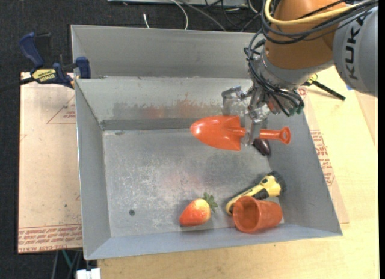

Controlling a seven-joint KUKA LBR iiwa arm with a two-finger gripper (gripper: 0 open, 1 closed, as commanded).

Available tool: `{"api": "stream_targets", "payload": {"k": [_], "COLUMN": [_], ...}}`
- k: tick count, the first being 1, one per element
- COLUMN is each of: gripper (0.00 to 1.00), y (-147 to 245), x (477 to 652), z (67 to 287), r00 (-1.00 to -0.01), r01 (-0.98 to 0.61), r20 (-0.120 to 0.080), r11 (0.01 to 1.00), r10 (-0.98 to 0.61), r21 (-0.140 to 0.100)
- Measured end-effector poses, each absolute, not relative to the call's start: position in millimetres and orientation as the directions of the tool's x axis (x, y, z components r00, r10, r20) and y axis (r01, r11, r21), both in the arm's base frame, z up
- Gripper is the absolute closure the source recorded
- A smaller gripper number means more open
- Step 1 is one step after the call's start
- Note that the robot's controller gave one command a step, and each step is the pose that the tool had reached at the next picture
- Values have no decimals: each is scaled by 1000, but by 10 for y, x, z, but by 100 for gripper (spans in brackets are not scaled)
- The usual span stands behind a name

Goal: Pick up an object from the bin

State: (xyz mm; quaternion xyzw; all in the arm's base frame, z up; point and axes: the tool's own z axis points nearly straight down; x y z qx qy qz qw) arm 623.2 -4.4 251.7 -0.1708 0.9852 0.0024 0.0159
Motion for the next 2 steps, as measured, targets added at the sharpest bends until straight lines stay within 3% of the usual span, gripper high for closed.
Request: {"api": "stream_targets", "payload": {"k": [1,2], "gripper": [100,100], "y": [-41,-153], "x": [6138,5861], "z": [2658,2046], "r00": [-923,-957], "r01": [-384,-287], "r20": [-31,-35], "r11": [923,958], "r10": [-384,-287], "r21": [-1,2]}}
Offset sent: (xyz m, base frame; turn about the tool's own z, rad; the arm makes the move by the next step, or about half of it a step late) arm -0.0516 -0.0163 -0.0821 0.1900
